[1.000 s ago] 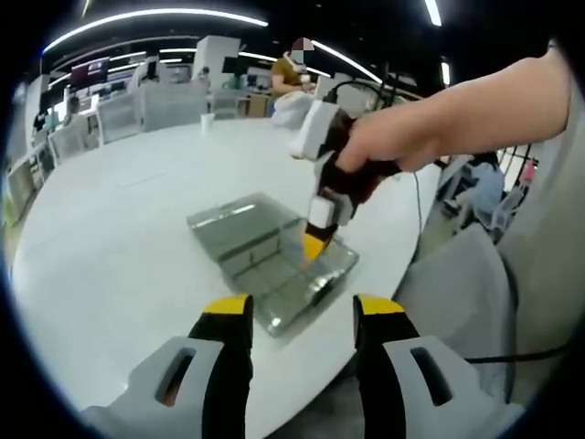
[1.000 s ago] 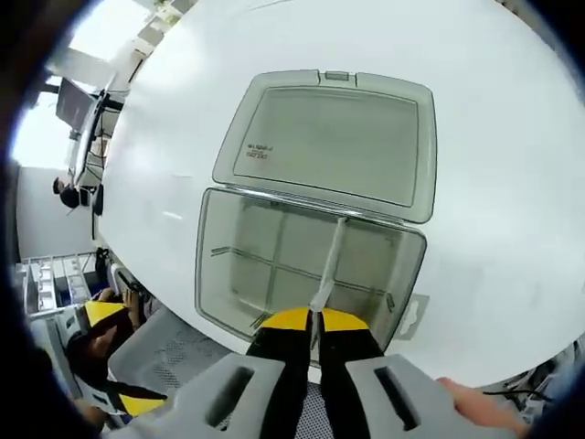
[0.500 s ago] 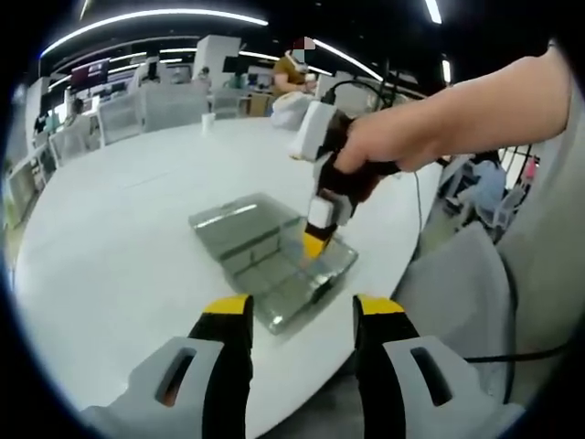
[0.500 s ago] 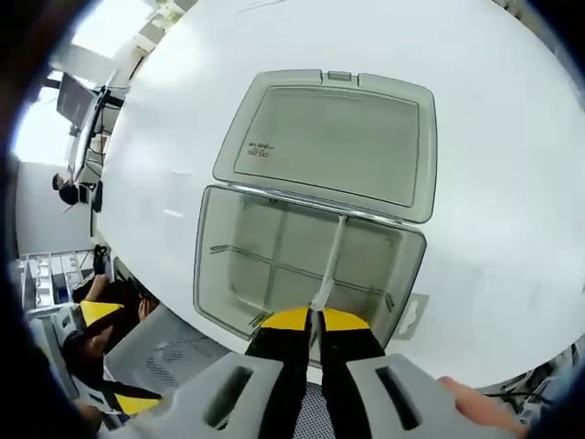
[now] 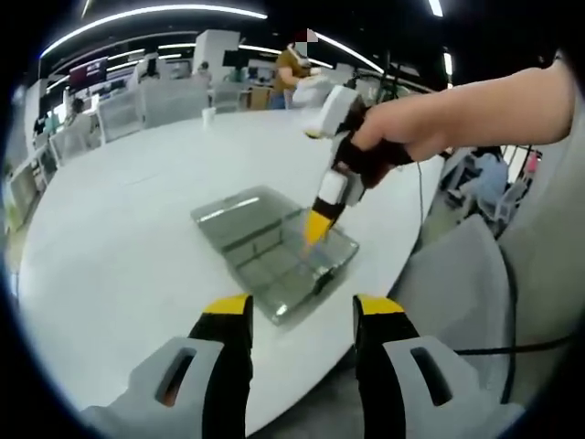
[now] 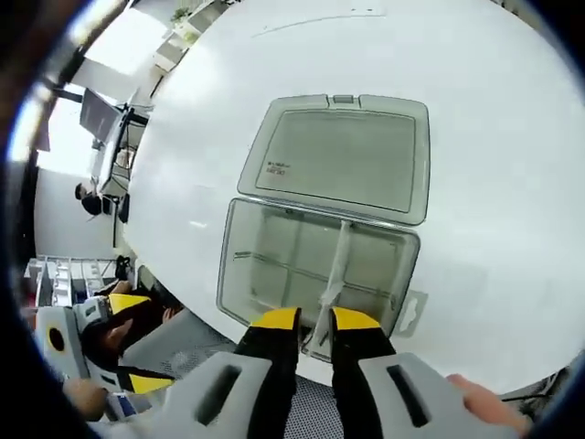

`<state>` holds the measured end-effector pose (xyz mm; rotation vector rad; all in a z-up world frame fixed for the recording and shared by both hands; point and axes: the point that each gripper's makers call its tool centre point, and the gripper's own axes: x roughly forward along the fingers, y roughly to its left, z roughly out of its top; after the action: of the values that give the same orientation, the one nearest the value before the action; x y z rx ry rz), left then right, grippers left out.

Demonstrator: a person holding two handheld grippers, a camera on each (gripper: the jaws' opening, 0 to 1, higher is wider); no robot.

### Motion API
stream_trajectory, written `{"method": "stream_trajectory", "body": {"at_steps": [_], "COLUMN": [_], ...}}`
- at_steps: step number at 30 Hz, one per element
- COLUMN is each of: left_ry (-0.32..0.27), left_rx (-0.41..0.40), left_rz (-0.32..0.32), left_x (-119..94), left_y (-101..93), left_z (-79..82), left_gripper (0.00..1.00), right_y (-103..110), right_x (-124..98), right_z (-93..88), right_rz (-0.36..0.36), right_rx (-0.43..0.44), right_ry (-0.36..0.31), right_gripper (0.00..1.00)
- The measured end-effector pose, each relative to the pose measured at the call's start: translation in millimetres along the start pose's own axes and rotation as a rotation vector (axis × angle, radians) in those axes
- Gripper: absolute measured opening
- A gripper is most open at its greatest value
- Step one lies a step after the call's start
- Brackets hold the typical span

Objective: Insert the divider into the dual guide fixture by aligning both edges with the guide slots and pushing it downward to the bottom, including one-sided entry, uneven engagement, binding, and posture correction.

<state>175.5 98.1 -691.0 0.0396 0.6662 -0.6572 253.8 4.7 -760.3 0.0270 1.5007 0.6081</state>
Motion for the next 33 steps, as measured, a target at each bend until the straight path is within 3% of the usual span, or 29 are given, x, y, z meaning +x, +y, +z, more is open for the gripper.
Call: {"method": "stream_trajectory", "body": {"at_steps": [5,19,23,33], "left_ry": [0.009,0.058,0.071,0.107], "left_rx": [-0.006,-0.037,-0.041,-0.073], "left_rz": [0.010,0.046,0.057,0.072], "left_x": [-1,-6,-6,-3], "left_y": [5.9,23.2,27.8,35.3], "left_z": [1.6,-2.3,-3.6,-15.2], "left_gripper": [0.41,0.41,0.41,0.42], "right_y": [1,8,7,5], "right_x": [-9,-24,-30,-34], "right_z": [-3.3,-12.7,-10.1,-23.3], "right_rz": [0.059,0.228,0.245,0.288], "right_rx": [0.002,-0.095,-0.148,-0.245], "right_ry": [-0.034,-0.145,-0.202,-0.244], "right_gripper": [0.10,0.12,0.12,0.11]}}
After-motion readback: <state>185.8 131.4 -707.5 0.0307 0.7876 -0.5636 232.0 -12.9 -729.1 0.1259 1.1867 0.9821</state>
